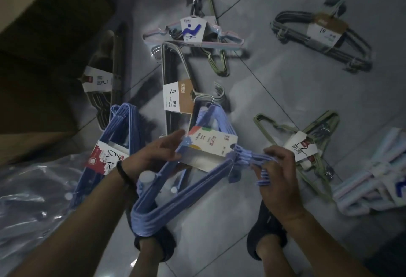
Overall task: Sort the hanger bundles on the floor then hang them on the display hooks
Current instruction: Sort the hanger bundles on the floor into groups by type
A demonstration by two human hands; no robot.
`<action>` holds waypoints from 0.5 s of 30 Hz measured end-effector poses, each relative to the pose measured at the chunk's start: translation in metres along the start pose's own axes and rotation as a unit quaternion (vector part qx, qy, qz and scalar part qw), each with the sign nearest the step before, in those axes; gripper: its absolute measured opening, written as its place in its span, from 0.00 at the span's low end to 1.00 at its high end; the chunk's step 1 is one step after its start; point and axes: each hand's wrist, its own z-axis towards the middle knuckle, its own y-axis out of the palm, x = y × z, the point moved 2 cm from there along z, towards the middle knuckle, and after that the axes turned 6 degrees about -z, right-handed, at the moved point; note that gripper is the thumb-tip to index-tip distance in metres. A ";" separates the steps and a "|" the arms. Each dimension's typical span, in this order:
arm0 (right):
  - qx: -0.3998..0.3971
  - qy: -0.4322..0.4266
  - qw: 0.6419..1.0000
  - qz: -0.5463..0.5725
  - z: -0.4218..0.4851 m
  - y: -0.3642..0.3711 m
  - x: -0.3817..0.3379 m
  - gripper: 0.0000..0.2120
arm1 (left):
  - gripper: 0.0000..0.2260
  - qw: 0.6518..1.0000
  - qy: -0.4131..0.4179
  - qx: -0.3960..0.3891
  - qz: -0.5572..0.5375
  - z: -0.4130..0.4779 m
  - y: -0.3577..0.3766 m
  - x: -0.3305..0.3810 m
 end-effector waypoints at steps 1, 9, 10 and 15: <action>-0.018 0.013 1.000 0.012 -0.001 0.005 0.006 0.16 | 0.45 1.000 -0.012 -0.019 -0.018 -0.001 -0.004 -0.007; -0.237 0.020 0.971 -0.009 -0.007 0.044 0.036 0.19 | 0.42 0.997 -0.059 0.044 0.012 0.037 -0.042 -0.077; -0.261 0.030 0.965 -0.010 -0.012 0.051 0.041 0.18 | 0.43 0.996 -0.046 0.069 0.027 0.039 -0.047 -0.087; -0.315 0.024 0.949 -0.022 -0.045 0.092 0.071 0.13 | 0.48 0.984 0.031 0.161 0.073 0.056 -0.054 -0.135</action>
